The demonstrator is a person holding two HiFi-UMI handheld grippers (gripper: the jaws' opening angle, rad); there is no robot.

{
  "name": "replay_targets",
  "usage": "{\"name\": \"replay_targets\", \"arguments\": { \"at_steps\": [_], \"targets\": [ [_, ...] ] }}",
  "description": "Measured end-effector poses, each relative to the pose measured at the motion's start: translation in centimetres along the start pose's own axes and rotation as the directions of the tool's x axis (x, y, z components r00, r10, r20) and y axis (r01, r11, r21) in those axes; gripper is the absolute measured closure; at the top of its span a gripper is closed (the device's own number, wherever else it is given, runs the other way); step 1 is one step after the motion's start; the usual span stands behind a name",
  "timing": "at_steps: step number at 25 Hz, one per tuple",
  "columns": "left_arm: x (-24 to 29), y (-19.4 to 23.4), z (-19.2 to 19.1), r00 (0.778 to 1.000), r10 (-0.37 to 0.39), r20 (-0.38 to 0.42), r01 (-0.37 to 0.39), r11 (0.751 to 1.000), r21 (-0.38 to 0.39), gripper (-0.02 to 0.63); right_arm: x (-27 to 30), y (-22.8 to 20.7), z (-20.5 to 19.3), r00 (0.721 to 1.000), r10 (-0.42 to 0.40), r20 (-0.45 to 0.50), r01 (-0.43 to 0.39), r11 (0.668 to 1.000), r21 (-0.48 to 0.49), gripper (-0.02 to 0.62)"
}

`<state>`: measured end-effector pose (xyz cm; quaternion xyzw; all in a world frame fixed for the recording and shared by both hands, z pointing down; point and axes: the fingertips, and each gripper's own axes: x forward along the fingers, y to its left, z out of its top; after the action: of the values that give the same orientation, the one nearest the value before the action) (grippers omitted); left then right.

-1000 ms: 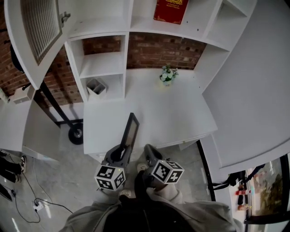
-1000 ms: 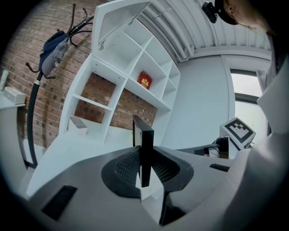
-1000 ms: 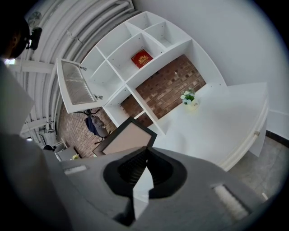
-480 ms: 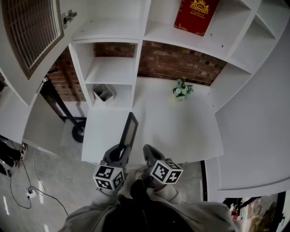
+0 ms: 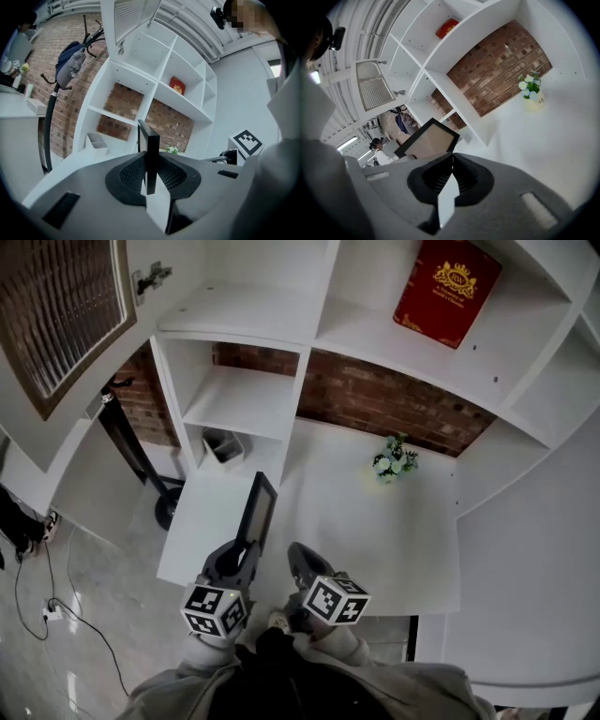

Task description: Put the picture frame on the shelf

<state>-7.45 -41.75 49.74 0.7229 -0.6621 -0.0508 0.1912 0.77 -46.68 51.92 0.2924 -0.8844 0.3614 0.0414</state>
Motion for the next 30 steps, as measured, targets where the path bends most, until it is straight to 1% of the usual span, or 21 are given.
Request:
{"name": "replay_targets", "arguments": {
  "at_steps": [7,11,16,19,23,30],
  "targets": [
    [1.9,0.2,1.3,0.998,0.057,0.041,-0.057,0.998,0.009,0.535,2.4,0.3,3.5,0.995,0.098,0.016,-0.097,0.995,-0.035,0.595],
    [2.1,0.5,2.6,0.994,0.077,0.073,-0.077,0.997,0.000,0.535,3.0,0.7,4.6,0.992,0.125,0.024,-0.123,0.990,-0.063,0.595],
    [2.3,1.7,4.4,0.989,0.085,0.118,-0.082,0.996,-0.029,0.535,4.0,1.9,5.4,0.987,0.152,0.044,-0.150,0.988,-0.045,0.595],
    [2.5,2.6,5.6,0.986,0.072,0.148,-0.061,0.995,-0.072,0.535,4.5,2.9,6.1,0.985,0.159,0.067,-0.157,0.987,-0.041,0.595],
    [3.5,3.5,7.5,0.983,0.036,0.178,-0.014,0.992,-0.125,0.535,5.1,4.0,7.0,0.985,0.153,0.084,-0.148,0.987,-0.059,0.595],
    [5.2,5.2,12.0,0.969,-0.021,0.246,0.073,0.976,-0.204,0.535,6.5,5.8,9.5,0.983,0.137,0.121,-0.127,0.988,-0.089,0.595]
  ]
}}
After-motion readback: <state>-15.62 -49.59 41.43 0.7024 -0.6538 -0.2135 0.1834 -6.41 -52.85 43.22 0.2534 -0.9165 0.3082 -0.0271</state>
